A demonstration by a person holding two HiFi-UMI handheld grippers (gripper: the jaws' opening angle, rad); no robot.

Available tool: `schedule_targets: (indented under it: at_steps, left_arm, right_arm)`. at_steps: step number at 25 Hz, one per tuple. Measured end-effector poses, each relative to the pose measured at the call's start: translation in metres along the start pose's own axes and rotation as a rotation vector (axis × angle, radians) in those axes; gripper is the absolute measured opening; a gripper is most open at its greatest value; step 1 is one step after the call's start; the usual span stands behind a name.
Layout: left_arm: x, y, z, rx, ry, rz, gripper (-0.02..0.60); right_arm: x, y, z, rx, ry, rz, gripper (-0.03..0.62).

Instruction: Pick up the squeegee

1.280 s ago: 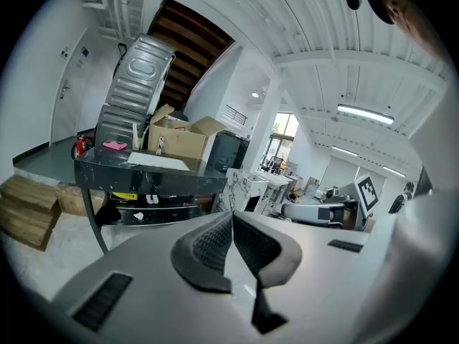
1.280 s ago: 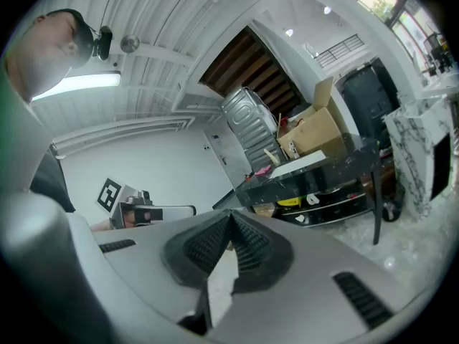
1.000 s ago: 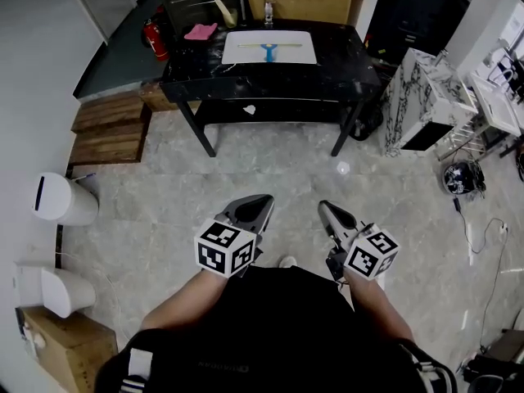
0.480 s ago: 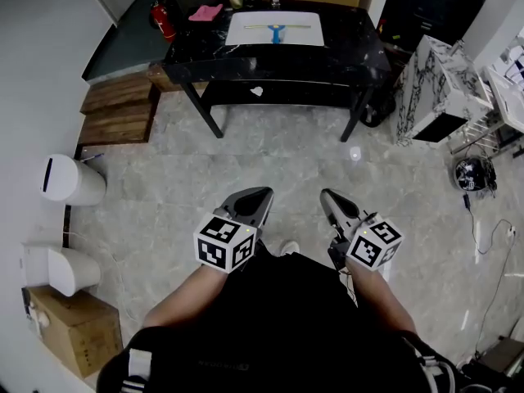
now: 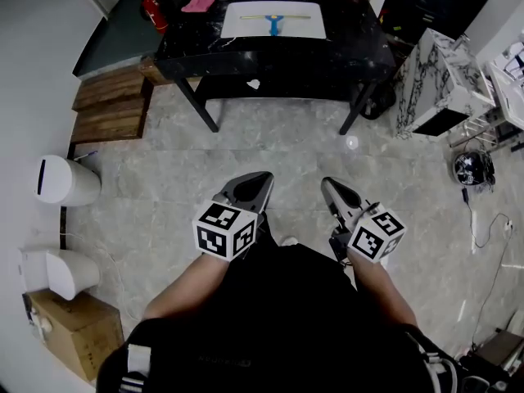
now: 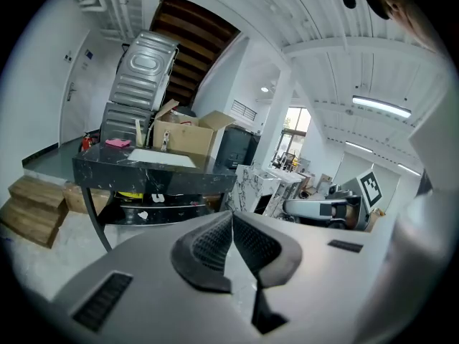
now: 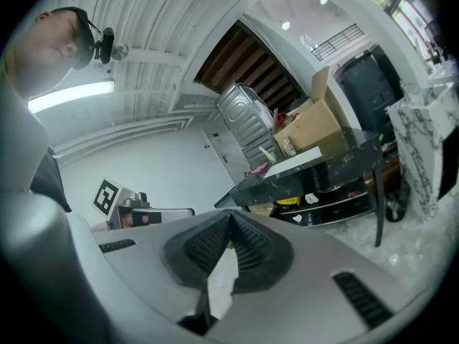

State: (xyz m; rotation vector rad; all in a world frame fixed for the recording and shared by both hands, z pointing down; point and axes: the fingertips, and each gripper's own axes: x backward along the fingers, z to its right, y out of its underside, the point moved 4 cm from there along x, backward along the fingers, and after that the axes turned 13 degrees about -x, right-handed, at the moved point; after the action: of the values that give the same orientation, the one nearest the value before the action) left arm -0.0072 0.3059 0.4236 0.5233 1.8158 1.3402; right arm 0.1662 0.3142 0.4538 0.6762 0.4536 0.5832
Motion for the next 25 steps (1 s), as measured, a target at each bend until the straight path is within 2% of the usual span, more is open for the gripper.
schedule_targets:
  at_steps: [8,14,25]
  left_arm:
    - [-0.034,-0.025,-0.061,0.004,0.006,0.02,0.017]
    - [-0.059,-0.058,-0.112,0.003,0.028,0.049,0.017]
    - [-0.096,-0.085,-0.21,0.01,0.06,0.059,0.017]
  right_arm:
    - [-0.058,-0.041,0.011,0.042,0.027,-0.023,0.009]
    - [-0.111,-0.078,0.015,0.068,0.04,-0.025,0.009]
    - [-0.2,-0.113,0.024,0.059,0.074,-0.008,0.009]
